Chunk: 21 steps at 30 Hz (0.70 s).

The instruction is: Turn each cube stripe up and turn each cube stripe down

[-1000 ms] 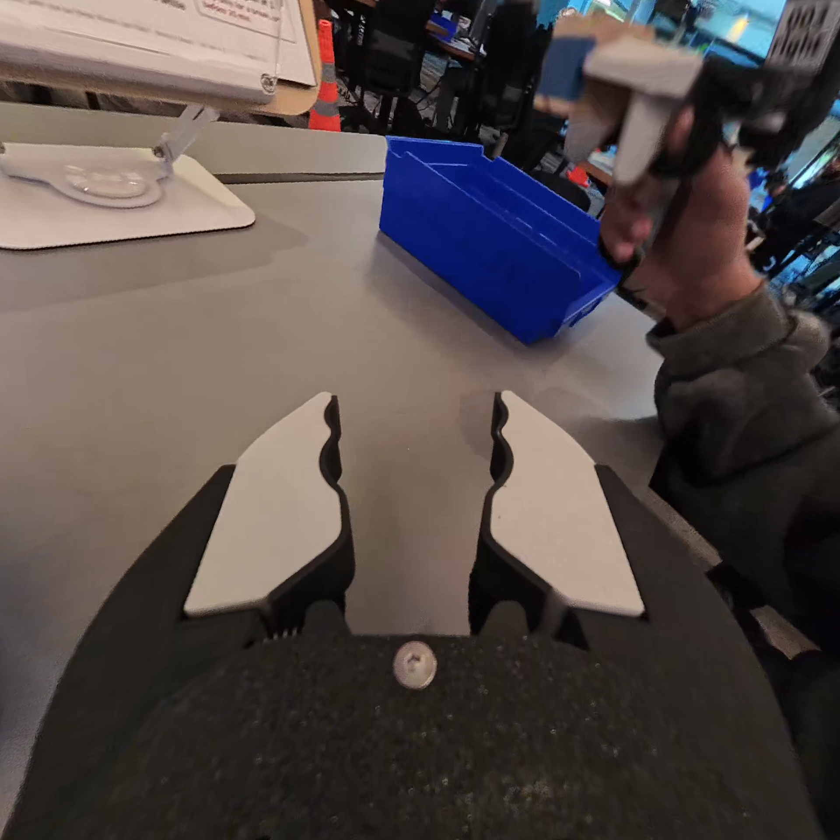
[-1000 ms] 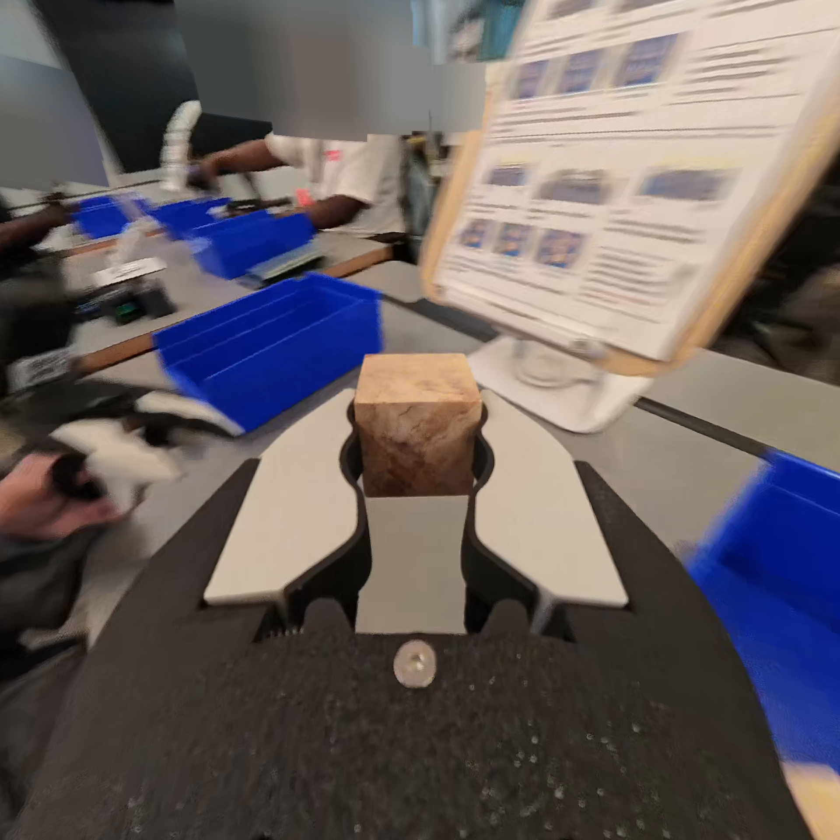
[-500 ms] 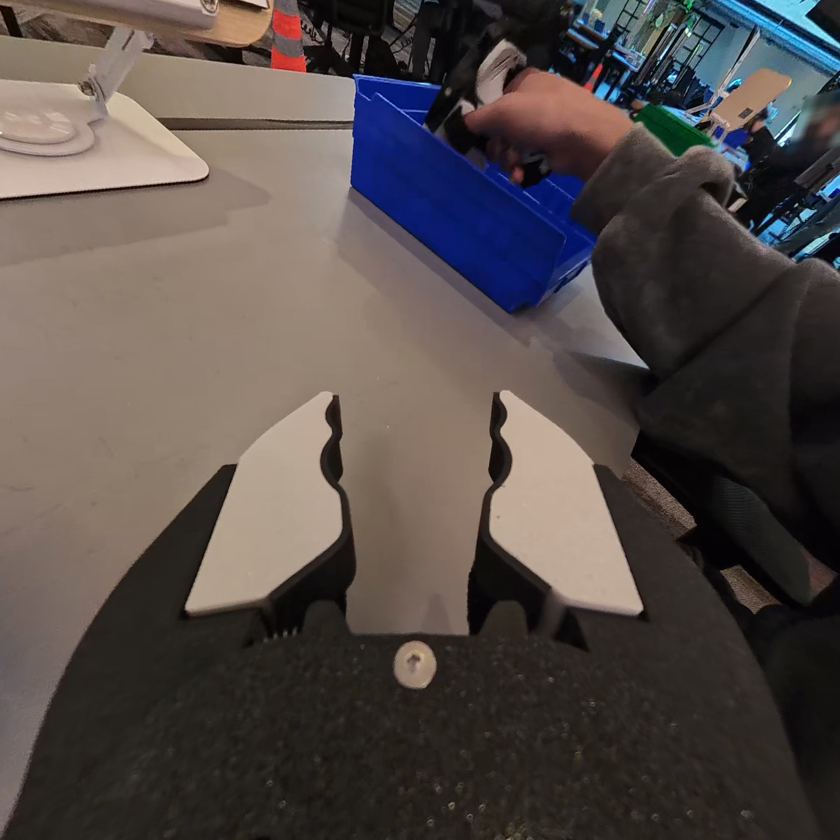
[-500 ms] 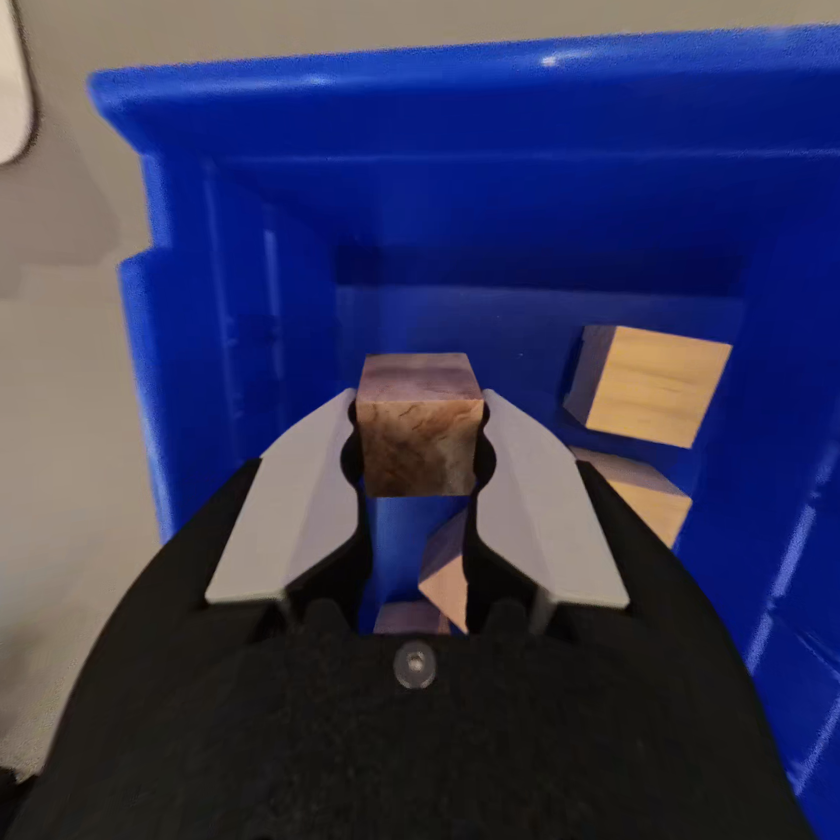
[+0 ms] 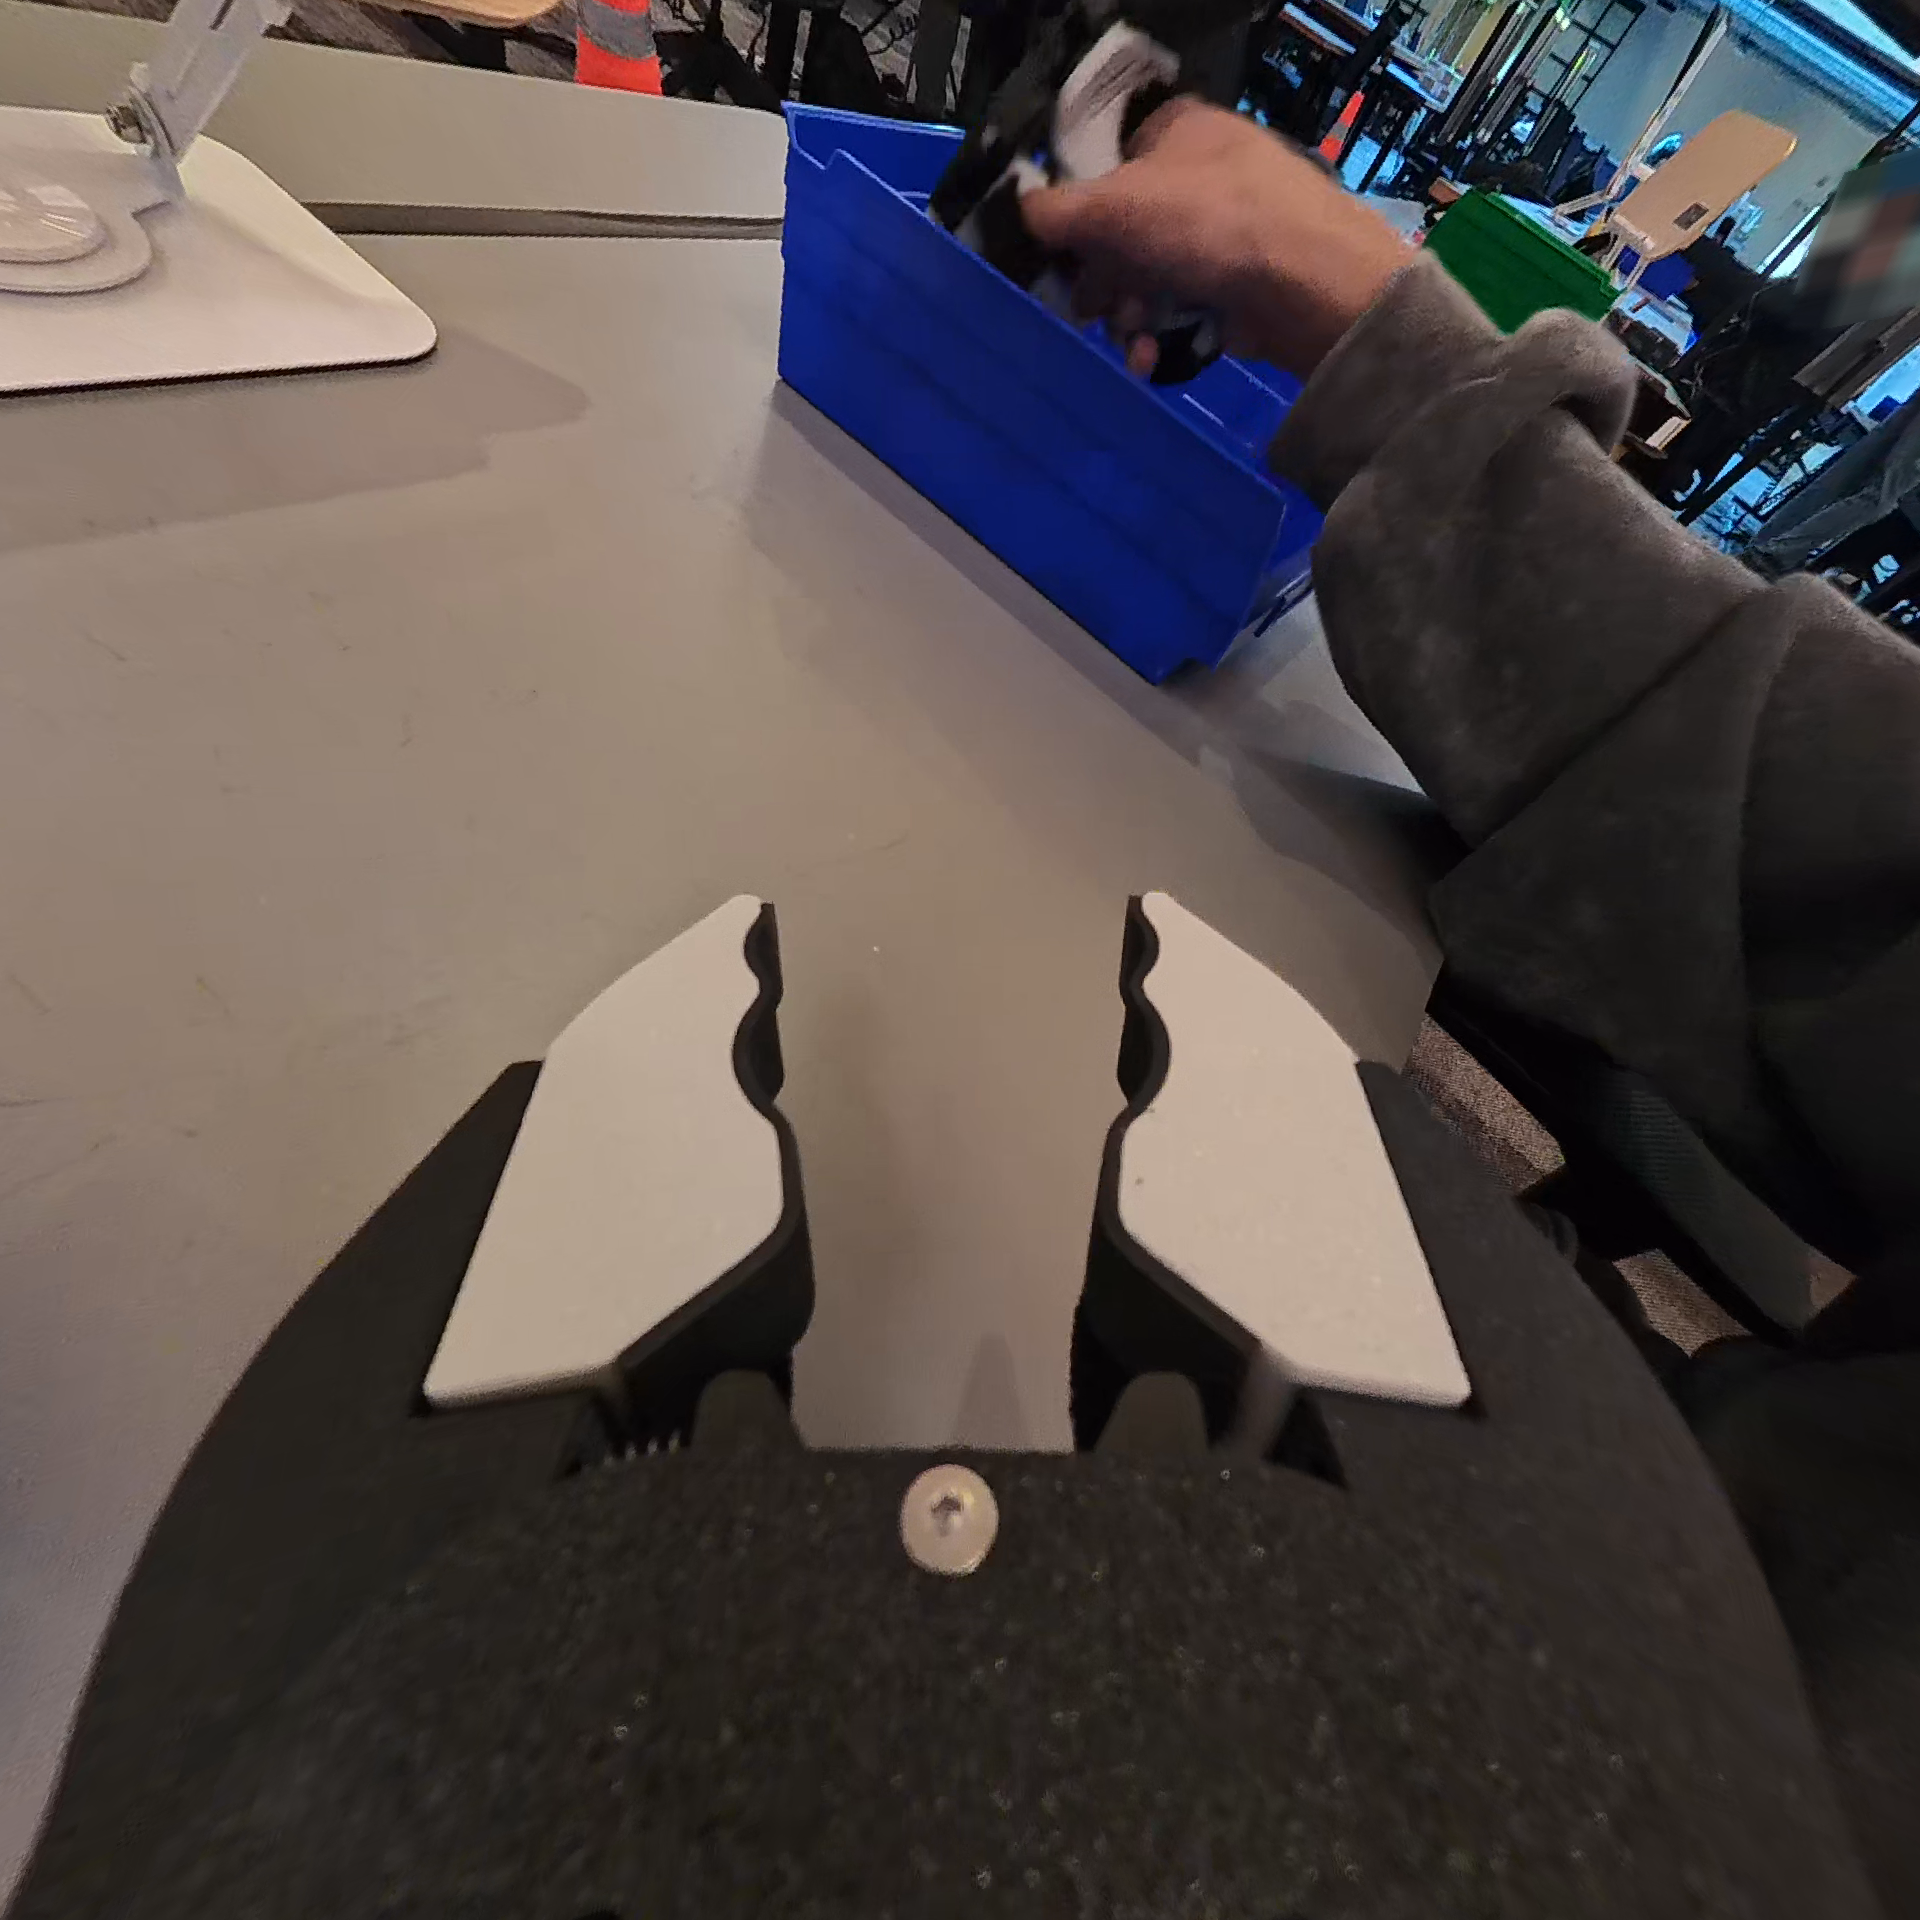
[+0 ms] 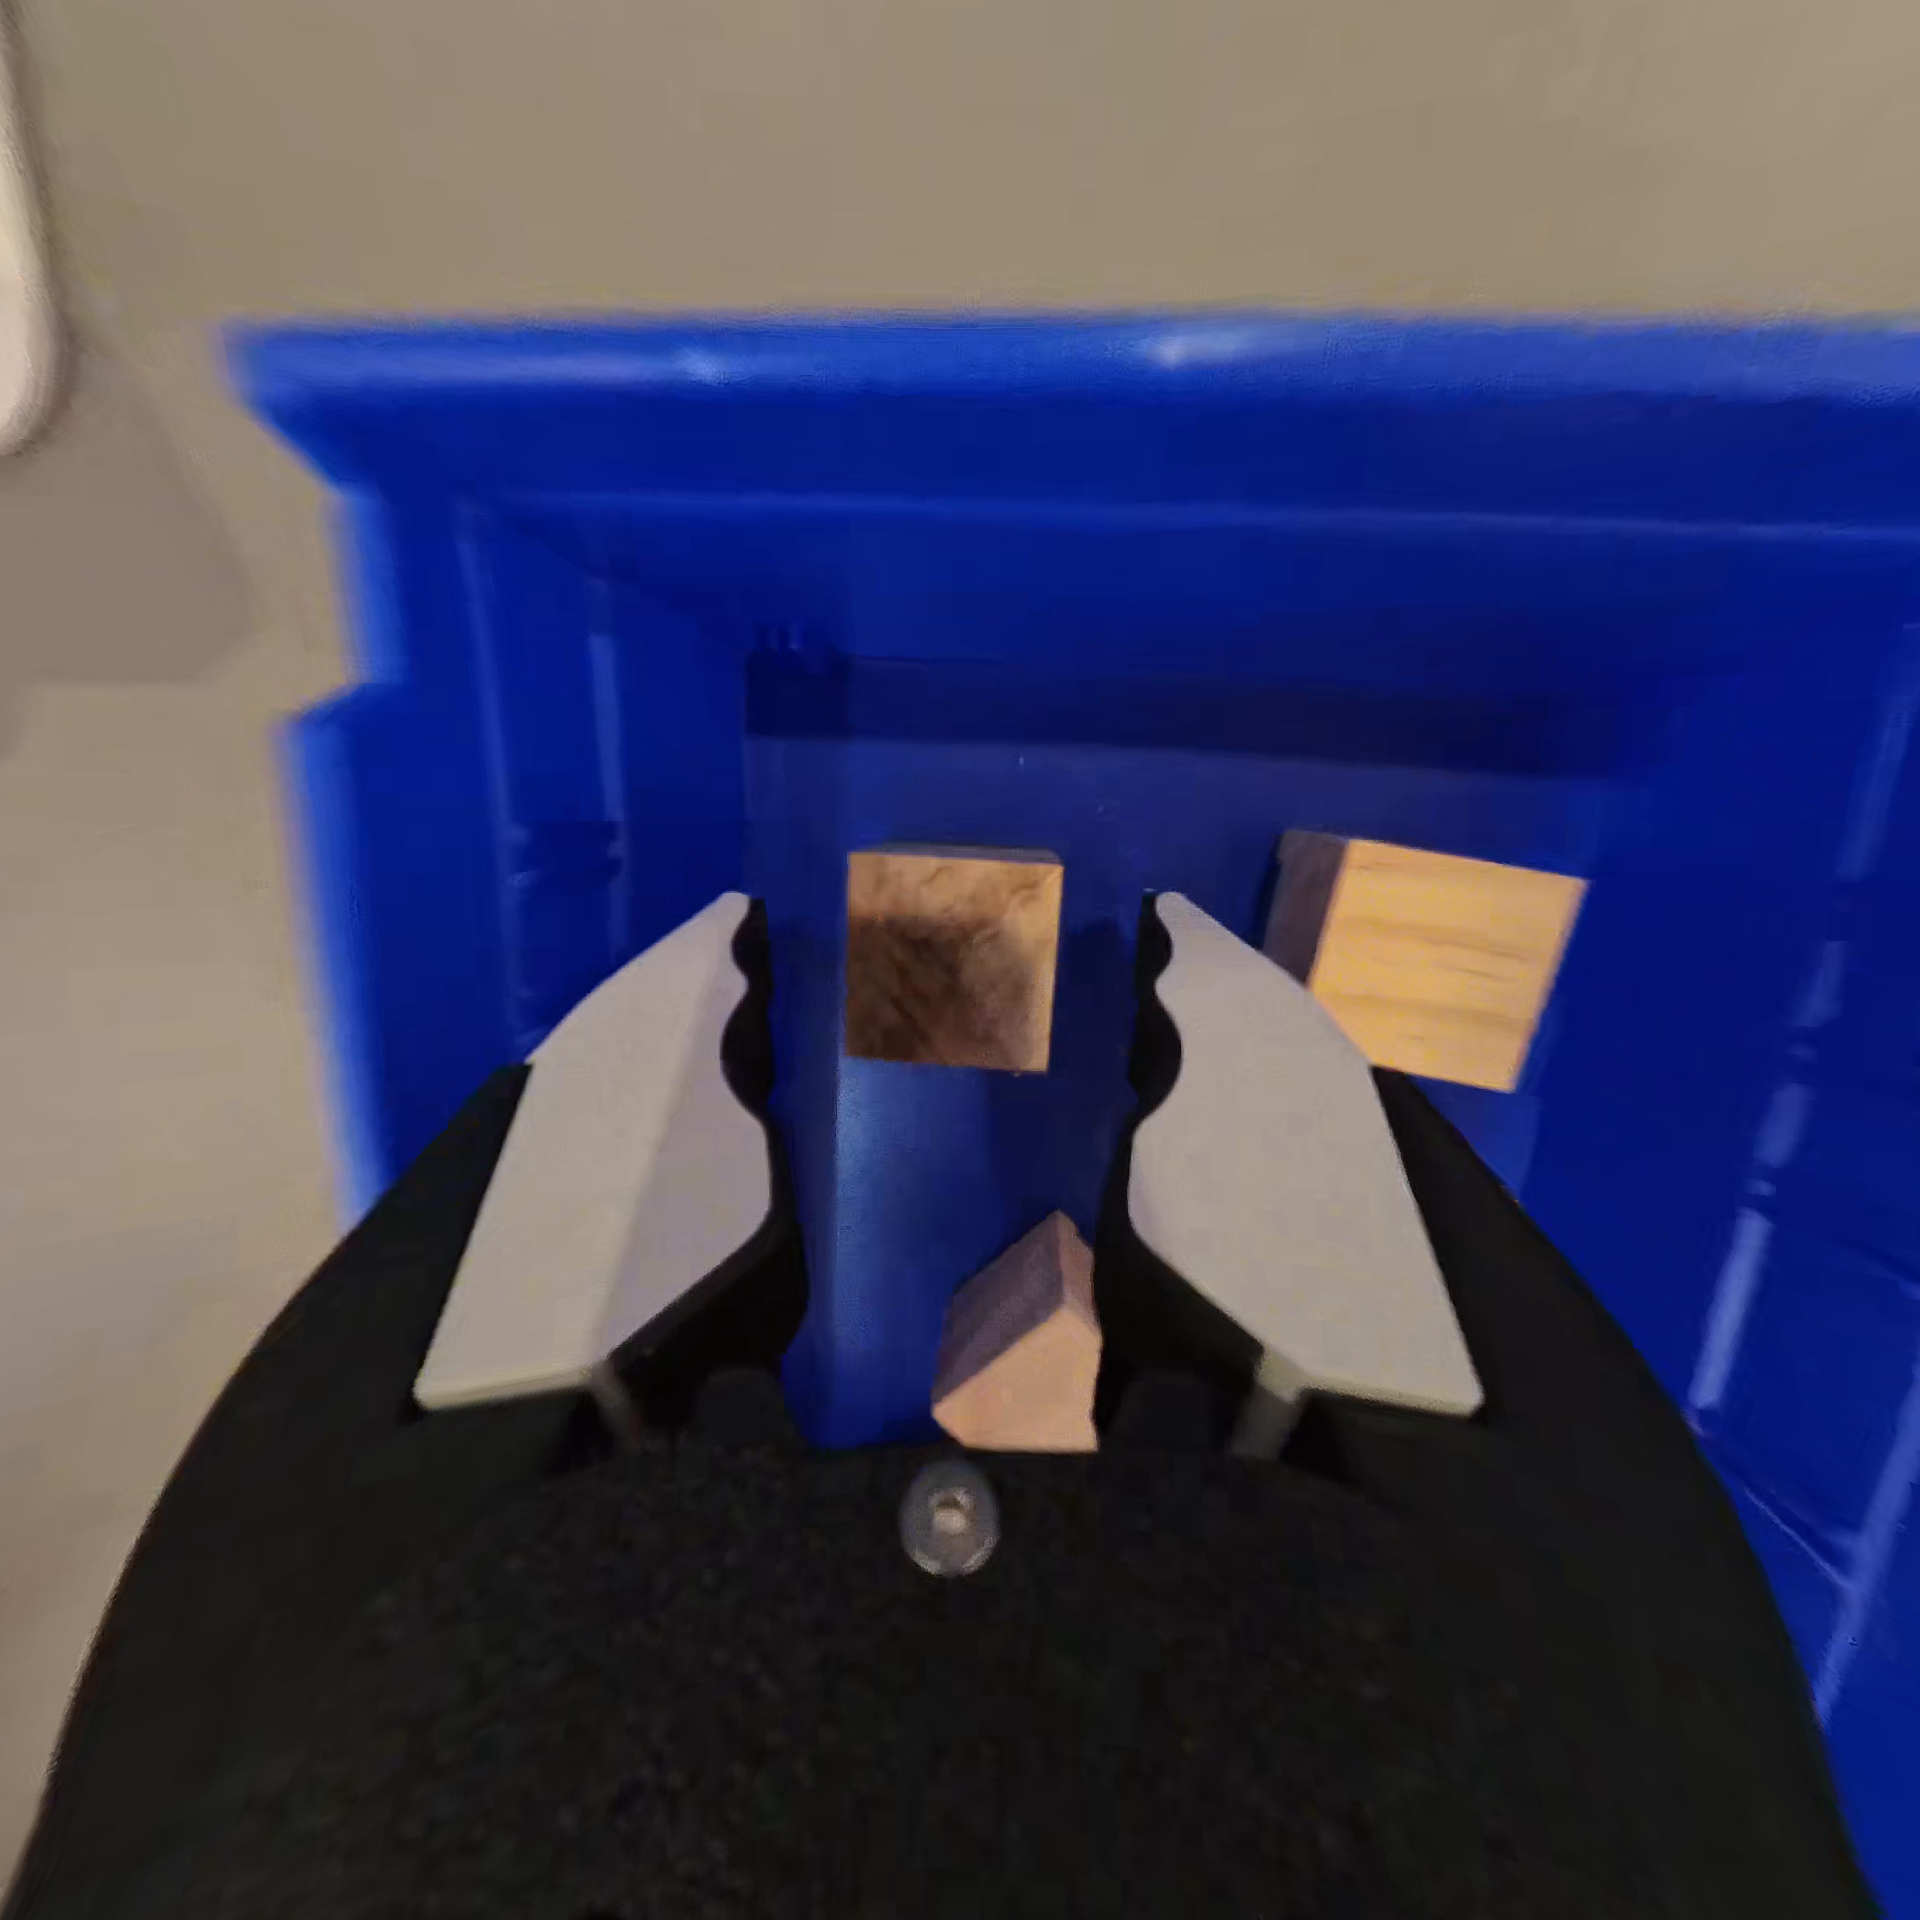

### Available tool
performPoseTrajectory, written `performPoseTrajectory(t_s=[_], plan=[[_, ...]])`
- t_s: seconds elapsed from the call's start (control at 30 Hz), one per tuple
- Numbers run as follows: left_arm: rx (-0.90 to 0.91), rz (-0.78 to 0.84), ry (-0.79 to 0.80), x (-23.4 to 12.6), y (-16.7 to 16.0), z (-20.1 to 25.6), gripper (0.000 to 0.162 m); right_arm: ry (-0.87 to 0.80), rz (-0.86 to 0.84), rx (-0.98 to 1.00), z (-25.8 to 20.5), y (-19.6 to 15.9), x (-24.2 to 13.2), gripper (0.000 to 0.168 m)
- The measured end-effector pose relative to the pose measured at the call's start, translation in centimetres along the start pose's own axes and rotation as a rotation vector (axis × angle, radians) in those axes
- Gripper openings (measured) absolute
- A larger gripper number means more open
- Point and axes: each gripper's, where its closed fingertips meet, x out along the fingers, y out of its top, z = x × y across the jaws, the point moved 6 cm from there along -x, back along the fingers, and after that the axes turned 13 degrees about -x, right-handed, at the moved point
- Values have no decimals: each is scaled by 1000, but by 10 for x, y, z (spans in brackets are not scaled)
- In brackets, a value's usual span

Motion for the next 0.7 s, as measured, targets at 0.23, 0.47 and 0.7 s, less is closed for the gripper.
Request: performPoseTrajectory(t_s=[0.23, 0.47, 0.7], plan=[[32, 37, 66, -3, 3, -9, 62, 298, 1020, -245, -90, -15, -172, 64], [54, 125, 170, -7, 7, -24, 63, 510, 1281, -385, -228, -138, -140, 65], [68, 127, 203, -5, 6, -27, 63, 485, 1183, -587, -274, -167, -105, 66]])
